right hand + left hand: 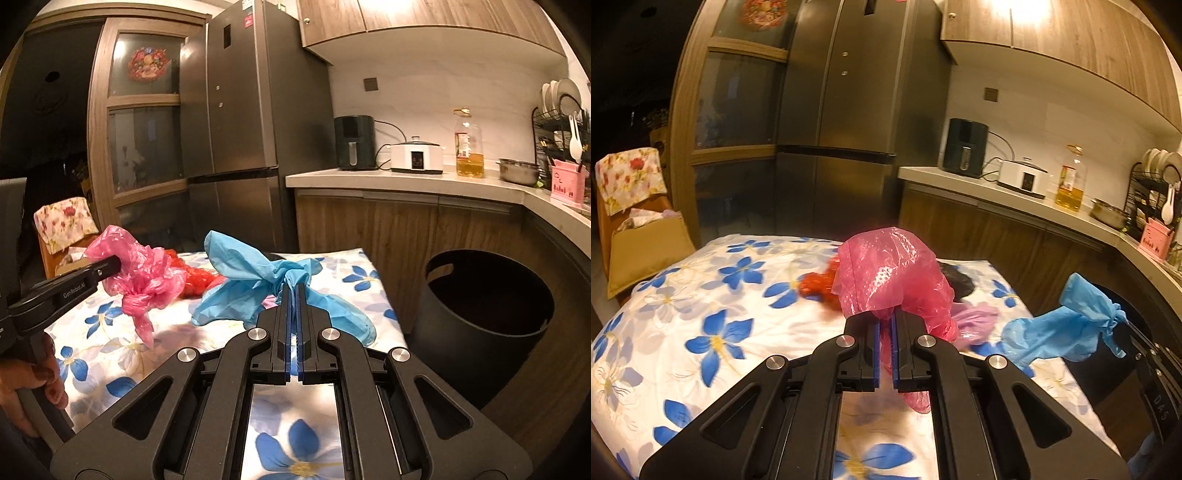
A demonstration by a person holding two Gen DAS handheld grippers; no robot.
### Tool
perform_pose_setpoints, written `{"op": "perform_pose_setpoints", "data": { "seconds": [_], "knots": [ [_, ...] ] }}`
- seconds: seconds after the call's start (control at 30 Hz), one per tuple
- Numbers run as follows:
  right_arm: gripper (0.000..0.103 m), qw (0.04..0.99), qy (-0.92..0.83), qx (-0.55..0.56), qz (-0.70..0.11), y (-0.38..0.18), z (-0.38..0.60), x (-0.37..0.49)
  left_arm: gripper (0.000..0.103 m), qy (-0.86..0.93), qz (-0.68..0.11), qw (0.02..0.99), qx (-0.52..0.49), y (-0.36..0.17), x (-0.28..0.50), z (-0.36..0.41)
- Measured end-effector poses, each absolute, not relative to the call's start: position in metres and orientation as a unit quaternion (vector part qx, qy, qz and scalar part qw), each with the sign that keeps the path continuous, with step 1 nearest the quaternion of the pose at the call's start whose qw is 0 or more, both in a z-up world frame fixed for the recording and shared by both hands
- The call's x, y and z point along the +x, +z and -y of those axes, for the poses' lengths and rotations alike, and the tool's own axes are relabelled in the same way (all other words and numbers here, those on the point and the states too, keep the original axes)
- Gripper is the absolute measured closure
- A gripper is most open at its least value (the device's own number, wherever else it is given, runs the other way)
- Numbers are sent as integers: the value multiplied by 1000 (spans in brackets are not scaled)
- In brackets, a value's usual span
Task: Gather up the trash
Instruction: 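Carry the pink bag and blue glove over the bin with both grippers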
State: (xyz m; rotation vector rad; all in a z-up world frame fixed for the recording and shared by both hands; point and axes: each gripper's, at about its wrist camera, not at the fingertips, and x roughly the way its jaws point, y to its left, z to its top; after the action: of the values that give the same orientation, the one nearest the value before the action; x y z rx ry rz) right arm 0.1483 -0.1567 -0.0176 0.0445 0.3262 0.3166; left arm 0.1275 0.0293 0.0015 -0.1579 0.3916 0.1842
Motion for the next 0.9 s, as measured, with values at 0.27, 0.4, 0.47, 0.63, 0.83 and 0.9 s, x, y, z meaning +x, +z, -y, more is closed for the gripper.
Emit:
{"op": "perform_pose_setpoints", "data": {
  "seconds": [0.27,0.4,0.47,0.63,0.83,0.9],
  "knots": [
    [101,979,130,31,-153,-11,187,153,99,51,-203,976,-62,2,143,17],
    [101,982,114,34,-149,-8,203,156,99,31,-203,977,-52,3,153,40],
    [101,983,103,37,-148,-7,212,158,99,21,-204,978,-46,4,158,52],
    [101,985,83,42,-143,-4,232,161,99,1,-201,979,-39,9,170,78],
    [101,988,54,46,-136,0,257,165,99,-27,-193,980,-27,16,181,110],
    [101,989,44,47,-134,0,266,166,99,-37,-192,981,-22,17,185,122]
  ]
}}
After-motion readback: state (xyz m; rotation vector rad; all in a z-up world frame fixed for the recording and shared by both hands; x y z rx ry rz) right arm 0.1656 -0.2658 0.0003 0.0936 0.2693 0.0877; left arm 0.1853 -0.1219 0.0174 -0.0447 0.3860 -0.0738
